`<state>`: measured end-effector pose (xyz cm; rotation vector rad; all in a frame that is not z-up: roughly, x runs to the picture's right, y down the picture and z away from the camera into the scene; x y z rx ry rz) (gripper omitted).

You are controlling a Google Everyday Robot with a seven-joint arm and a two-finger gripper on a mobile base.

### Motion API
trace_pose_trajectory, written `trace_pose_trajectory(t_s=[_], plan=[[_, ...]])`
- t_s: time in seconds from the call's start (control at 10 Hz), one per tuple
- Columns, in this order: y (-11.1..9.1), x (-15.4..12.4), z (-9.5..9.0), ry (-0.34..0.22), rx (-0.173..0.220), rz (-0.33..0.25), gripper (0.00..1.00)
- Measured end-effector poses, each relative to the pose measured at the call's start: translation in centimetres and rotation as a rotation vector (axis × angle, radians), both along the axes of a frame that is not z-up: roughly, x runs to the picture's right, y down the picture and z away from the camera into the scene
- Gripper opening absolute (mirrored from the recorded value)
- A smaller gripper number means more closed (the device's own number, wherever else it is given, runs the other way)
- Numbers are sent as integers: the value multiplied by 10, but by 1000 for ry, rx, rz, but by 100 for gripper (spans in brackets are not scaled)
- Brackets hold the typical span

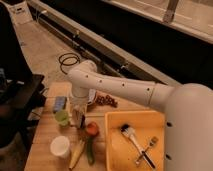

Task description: Place eraser in metal cup

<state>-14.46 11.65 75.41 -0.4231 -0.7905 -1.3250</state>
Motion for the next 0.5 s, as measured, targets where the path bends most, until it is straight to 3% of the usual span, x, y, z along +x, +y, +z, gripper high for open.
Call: trace_pose_trajectory(t_s=[0.4, 0.5], plan=[[18, 3, 6, 7, -47, 18, 74], [20, 3, 5, 6, -48, 19, 79]])
